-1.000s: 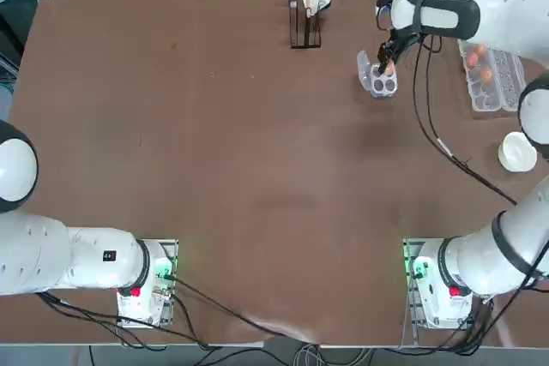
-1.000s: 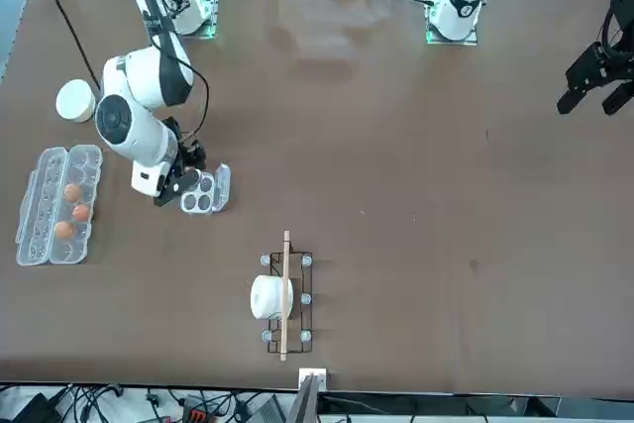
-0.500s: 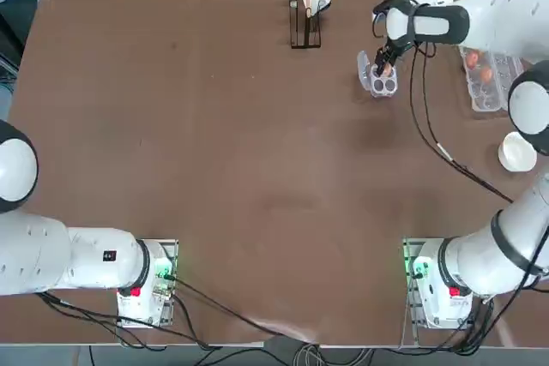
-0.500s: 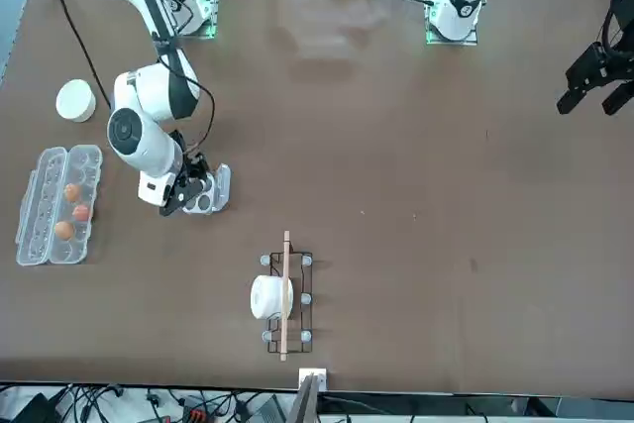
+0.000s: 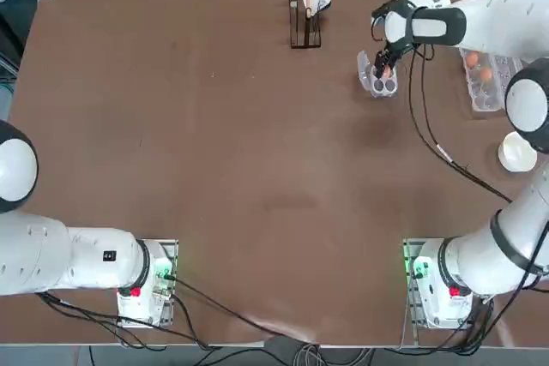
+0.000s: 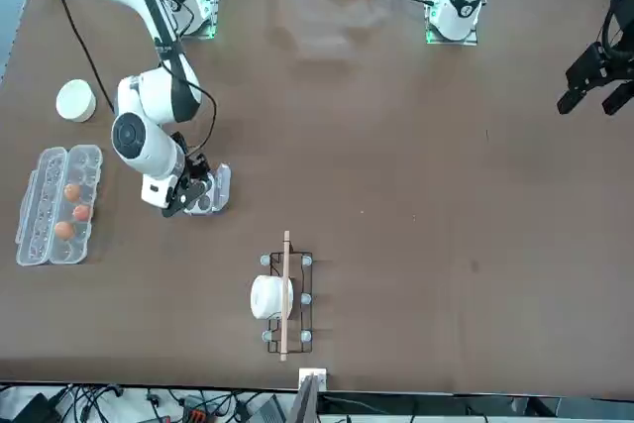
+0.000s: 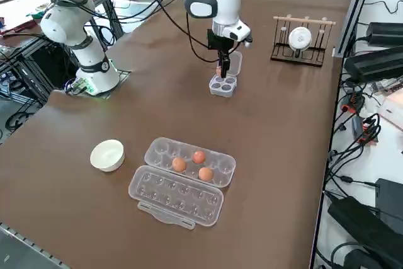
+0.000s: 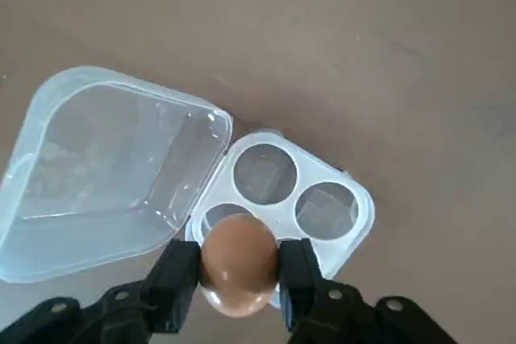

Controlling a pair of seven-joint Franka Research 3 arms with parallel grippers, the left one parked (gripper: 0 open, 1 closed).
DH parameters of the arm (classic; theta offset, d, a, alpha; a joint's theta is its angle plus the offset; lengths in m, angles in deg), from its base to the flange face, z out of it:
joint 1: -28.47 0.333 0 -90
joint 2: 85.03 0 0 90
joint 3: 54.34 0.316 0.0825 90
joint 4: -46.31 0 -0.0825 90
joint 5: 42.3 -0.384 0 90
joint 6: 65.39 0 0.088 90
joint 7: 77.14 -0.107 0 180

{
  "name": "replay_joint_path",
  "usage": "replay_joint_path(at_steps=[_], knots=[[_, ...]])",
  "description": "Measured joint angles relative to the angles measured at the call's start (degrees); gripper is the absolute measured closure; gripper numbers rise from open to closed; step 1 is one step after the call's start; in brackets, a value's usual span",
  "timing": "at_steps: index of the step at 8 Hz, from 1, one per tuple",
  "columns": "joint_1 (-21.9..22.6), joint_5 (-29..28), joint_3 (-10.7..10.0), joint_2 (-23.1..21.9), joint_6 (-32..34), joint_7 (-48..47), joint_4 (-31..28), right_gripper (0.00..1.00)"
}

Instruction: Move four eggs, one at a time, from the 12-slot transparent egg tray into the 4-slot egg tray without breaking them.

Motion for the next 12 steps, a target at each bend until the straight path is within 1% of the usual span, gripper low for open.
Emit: replay_joint_path(at_steps=[8,10,11,12], knots=[[0.69,-0.04,0.07,1.40,-0.79,-0.19,-0.29,0.43],[0.69,-0.05,0.07,1.45,-0.77,-0.20,-0.36,0.41],[0.70,-0.05,0.07,1.45,-0.76,-0.22,-0.37,0.29],[0.72,-0.05,0.07,1.43,-0.76,-0.22,-0.37,0.09]])
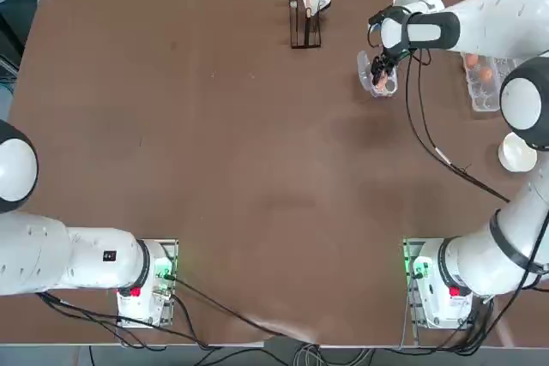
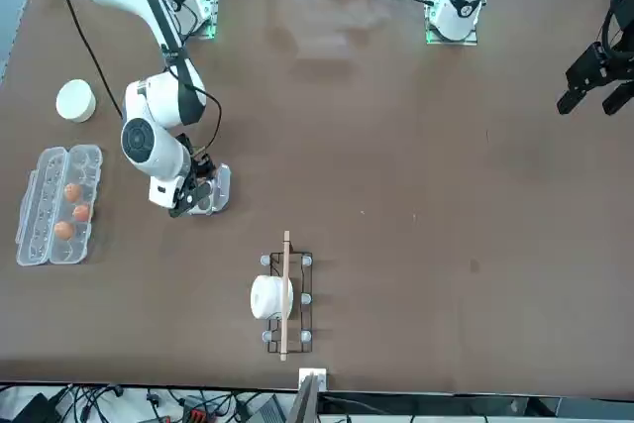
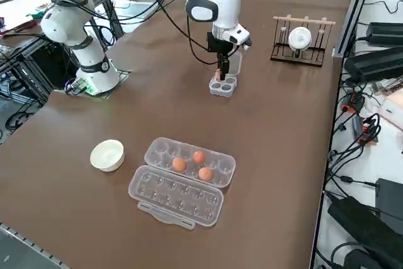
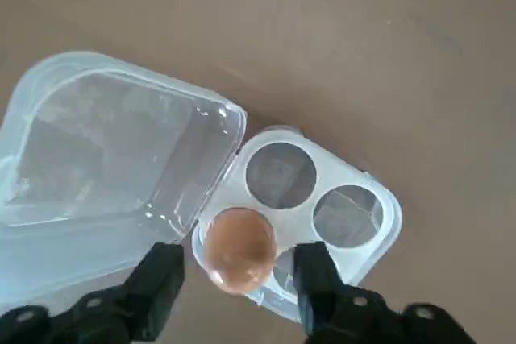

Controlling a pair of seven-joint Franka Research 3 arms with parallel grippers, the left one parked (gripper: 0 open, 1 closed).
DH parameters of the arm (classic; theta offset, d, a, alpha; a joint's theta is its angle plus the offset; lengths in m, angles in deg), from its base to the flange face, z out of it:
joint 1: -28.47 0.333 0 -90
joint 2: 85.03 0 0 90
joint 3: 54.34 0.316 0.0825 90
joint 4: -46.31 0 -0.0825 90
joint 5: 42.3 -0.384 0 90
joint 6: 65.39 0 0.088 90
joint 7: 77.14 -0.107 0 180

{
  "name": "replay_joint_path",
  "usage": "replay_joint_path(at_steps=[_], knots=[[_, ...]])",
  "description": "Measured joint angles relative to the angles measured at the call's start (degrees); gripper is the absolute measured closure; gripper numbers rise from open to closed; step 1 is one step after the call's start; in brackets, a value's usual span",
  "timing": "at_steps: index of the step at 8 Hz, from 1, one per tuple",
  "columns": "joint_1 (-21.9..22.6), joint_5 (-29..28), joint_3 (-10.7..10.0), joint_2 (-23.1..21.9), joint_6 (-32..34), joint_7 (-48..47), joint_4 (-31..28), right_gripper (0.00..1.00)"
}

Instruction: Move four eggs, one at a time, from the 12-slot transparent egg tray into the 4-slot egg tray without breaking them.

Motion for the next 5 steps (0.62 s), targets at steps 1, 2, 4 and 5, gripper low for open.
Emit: replay_joint_path(at_steps=[1,2,4,5], knots=[[0.00,0.00,0.00,-0.13,0.21,0.00,0.02,0.00],[-0.01,0.00,-0.06,-0.49,0.82,0.00,0.15,0.00],[-0.83,0.01,-1.20,-3.20,4.04,1.36,1.05,0.00],[-2.73,0.01,-1.71,-5.48,6.50,5.23,1.68,0.00]])
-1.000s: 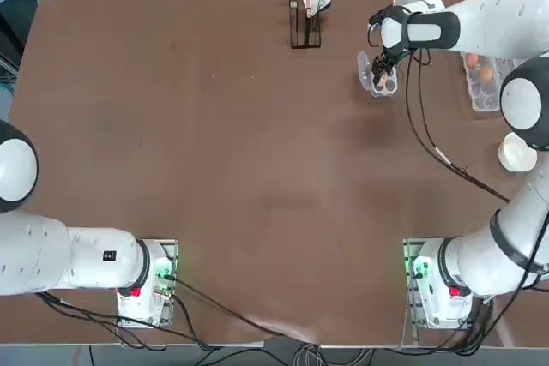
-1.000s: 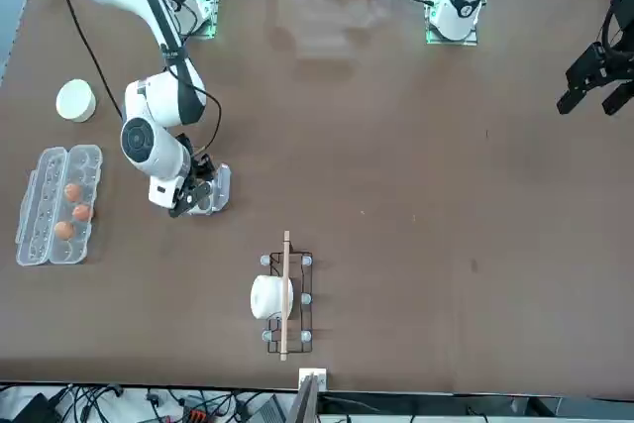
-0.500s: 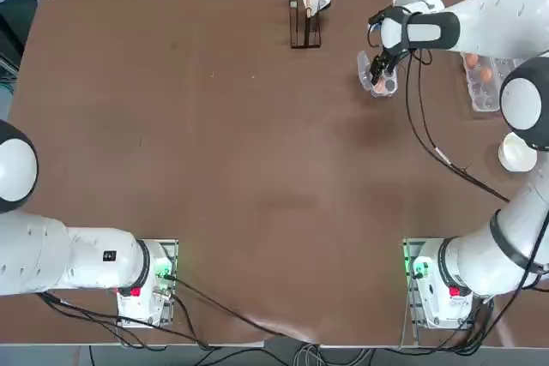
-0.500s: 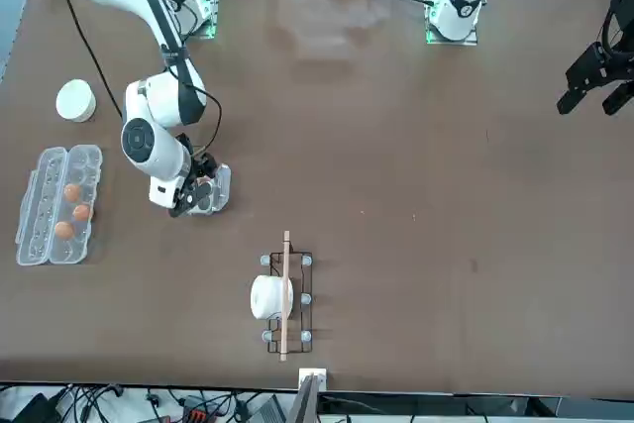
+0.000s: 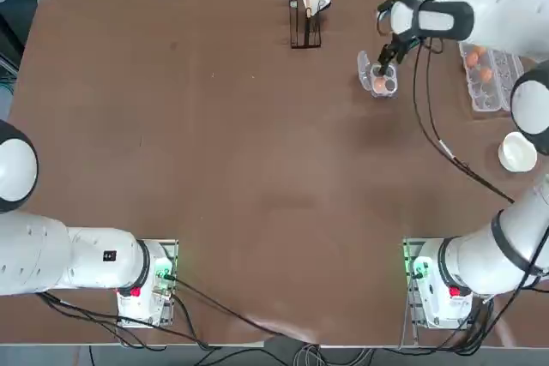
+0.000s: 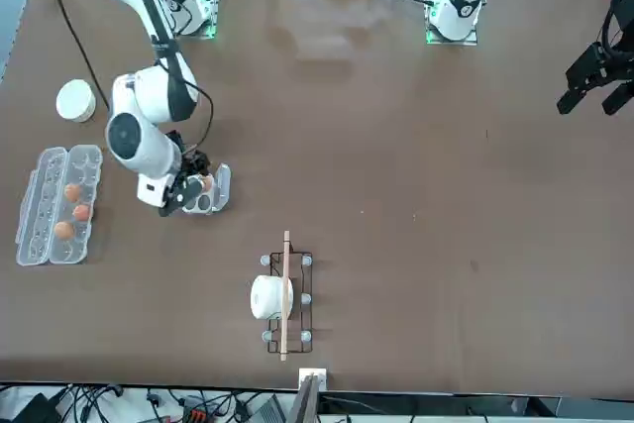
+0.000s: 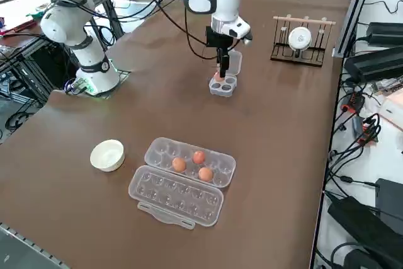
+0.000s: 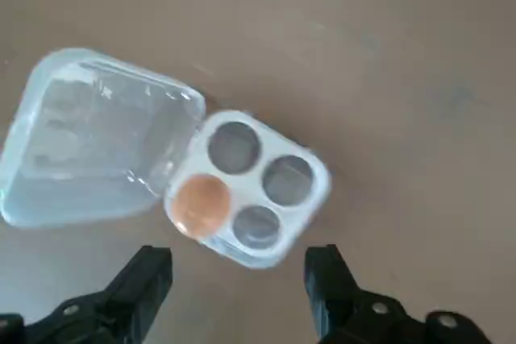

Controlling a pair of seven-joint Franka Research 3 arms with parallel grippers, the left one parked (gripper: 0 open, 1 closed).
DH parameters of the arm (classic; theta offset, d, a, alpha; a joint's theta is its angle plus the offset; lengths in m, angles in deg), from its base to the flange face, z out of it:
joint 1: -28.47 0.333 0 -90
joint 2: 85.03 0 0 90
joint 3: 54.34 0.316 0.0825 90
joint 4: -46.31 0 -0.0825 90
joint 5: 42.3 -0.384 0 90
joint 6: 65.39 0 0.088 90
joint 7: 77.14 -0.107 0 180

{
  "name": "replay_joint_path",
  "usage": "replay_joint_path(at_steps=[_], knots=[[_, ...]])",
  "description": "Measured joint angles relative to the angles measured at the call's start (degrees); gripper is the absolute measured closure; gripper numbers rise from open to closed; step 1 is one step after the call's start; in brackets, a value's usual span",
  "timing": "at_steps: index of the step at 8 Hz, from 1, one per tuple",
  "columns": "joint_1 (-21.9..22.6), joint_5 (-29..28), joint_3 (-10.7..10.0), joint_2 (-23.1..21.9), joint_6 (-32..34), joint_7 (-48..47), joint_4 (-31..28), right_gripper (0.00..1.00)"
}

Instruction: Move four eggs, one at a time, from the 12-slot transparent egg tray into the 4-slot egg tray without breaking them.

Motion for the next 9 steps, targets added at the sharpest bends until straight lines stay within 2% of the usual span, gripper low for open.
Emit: replay_joint_path(at_steps=[2,4,6,7,9], knots=[[-6.38,0.21,-0.44,-3.26,2.38,12.37,0.35,0.00],[-14.43,0.47,-0.66,-2.86,2.17,30.97,1.96,0.00],[-20.83,0.52,-0.70,2.15,2.05,49.40,8.78,0.00],[-22.66,0.48,-0.71,6.88,1.98,56.65,13.60,0.00],[-24.26,0.49,-0.67,15.92,1.63,65.30,21.55,0.00]])
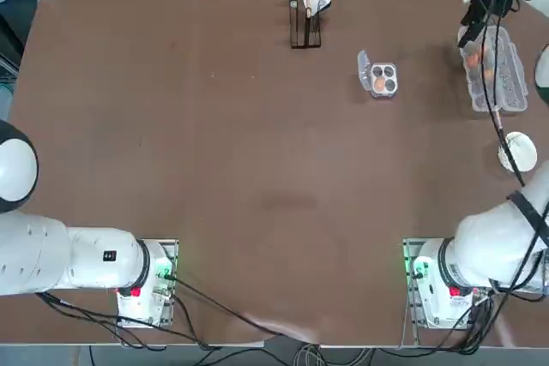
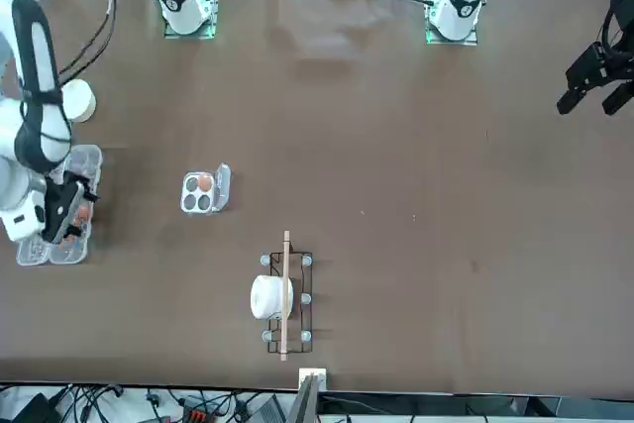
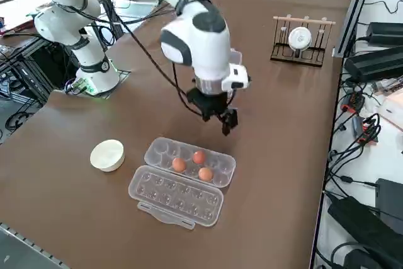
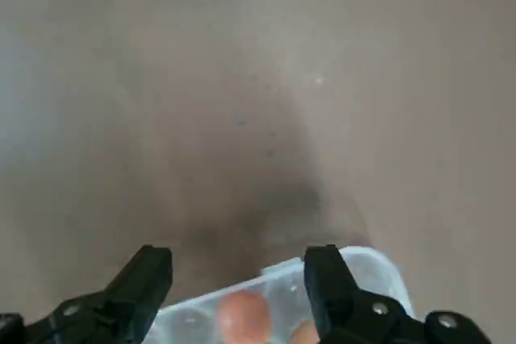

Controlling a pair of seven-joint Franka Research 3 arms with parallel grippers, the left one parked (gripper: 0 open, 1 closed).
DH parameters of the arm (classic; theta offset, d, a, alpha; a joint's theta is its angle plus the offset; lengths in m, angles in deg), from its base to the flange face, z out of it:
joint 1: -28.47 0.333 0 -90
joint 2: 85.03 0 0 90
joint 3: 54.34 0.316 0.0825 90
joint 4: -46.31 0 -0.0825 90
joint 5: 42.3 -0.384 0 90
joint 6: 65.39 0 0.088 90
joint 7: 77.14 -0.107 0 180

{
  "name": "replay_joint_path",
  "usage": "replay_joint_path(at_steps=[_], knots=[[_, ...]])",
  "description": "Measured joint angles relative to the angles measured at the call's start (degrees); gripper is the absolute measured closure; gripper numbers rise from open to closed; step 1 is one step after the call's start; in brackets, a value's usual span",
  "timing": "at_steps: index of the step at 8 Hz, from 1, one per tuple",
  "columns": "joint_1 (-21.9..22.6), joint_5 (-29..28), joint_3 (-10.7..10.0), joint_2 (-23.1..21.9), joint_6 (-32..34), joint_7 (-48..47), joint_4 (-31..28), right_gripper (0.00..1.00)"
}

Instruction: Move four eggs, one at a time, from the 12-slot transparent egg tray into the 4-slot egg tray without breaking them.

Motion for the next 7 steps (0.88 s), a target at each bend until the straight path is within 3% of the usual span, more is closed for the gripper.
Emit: replay_joint_path(at_steps=[2,7], knots=[[-1.79,0.00,-0.02,3.88,-0.20,5.65,3.02,0.00],[-6.15,0.00,-0.01,5.95,0.20,14.78,4.08,0.01]])
